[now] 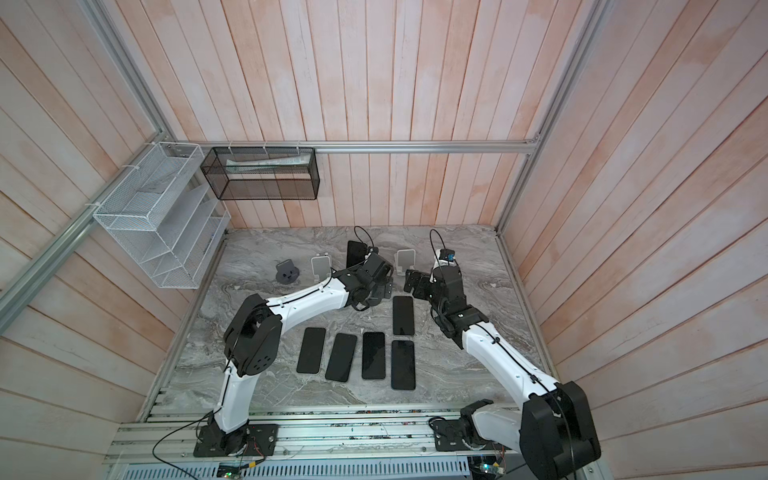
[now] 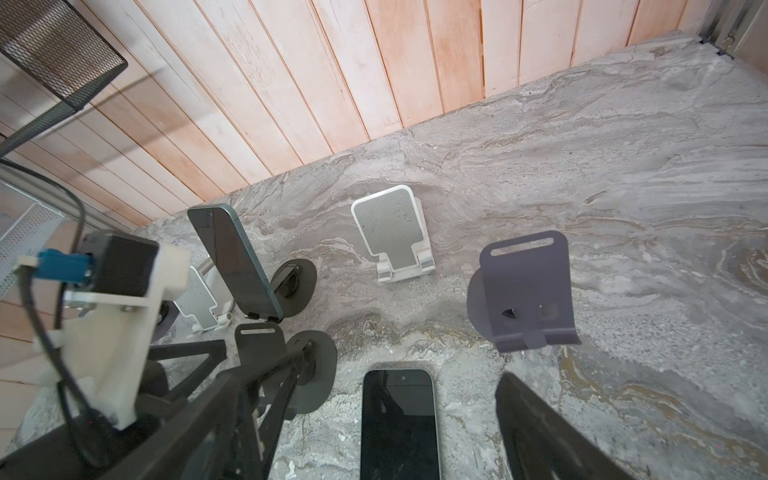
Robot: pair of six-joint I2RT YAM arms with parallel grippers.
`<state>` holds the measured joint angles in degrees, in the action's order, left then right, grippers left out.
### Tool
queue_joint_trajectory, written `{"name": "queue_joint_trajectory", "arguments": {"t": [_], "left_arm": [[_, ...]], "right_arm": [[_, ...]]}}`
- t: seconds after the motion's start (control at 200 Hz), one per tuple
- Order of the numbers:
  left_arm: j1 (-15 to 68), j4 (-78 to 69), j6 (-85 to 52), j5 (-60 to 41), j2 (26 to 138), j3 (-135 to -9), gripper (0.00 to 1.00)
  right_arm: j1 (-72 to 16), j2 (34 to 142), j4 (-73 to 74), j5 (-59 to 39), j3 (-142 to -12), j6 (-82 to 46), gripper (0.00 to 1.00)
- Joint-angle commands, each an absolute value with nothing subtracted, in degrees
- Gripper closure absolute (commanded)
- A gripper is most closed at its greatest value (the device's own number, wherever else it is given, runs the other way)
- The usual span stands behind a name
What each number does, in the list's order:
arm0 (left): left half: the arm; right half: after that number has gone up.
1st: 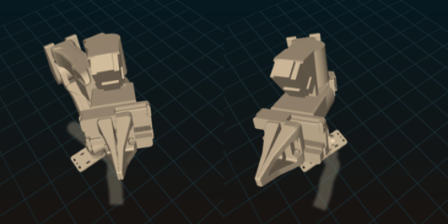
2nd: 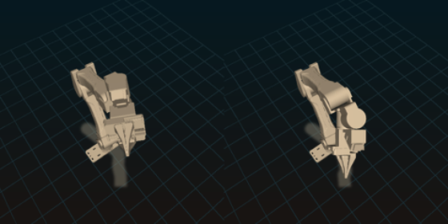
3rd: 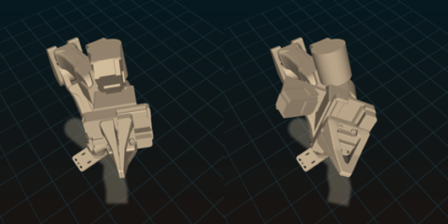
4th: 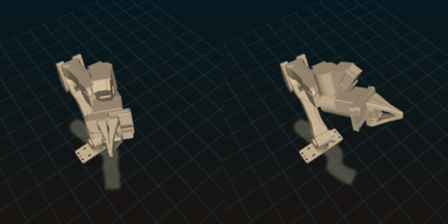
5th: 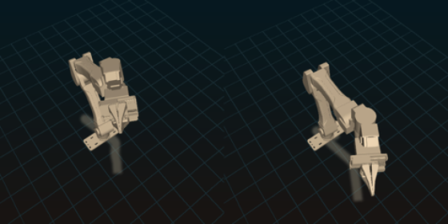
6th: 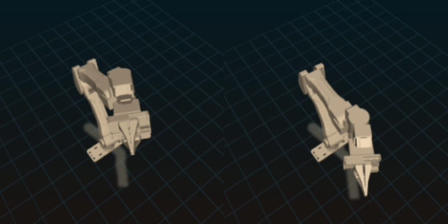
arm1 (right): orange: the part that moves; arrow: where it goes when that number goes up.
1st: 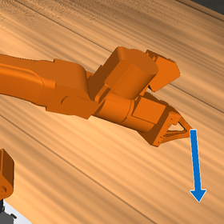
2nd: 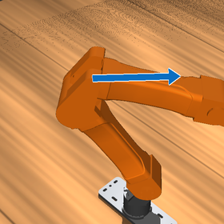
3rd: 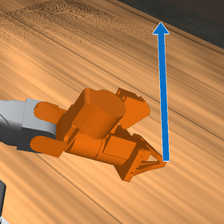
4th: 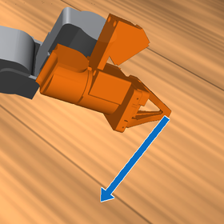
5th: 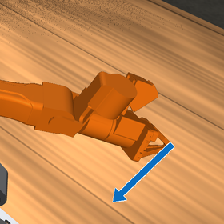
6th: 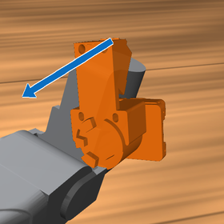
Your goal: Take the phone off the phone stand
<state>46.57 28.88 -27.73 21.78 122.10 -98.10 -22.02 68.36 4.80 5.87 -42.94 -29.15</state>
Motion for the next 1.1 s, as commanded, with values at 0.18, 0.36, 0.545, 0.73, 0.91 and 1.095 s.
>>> {"name": "queue_joint_trajectory", "arguments": {"t": [0.18, 0.36, 0.545, 0.73, 0.91, 1.095], "left_arm": [[46.85, 28.13, -29.42, 24.09, 125.41, -99.32, 0.1], [46.85, 27.18, -29.53, 23.99, 126.1, -98.89, 0.29], [47.0, 24.75, -29.68, 24.3, 123.29, -95.59, 0.44], [47.4, 18.42, -28.57, 22.91, 116.87, -89.05, 0.47], [47.81, 18.02, -29.0, 21.83, 109.76, -83.78, 0.48], [47.49, 15.64, -30.71, 25.14, 96.59, -70.55, 0.48]], "right_arm": [[-21.81, 68.19, 7.09, 6.21, -41.13, -31.68, 0.06], [-21.16, 65.94, 7.17, 10.04, -39.38, -33.37, 0.07], [-20.21, 62.88, 8.97, 10.63, -37.09, -34.34, 0.1], [-19.96, 61.93, 9.72, 10.46, -36.33, -34.63, 0.13], [-20.02, 61.92, 10.92, 10.62, -35.45, -34.94, 0.16], [-20.12, 60.98, 13.67, 8.02, -33.41, -35.09, 0.19]]}}
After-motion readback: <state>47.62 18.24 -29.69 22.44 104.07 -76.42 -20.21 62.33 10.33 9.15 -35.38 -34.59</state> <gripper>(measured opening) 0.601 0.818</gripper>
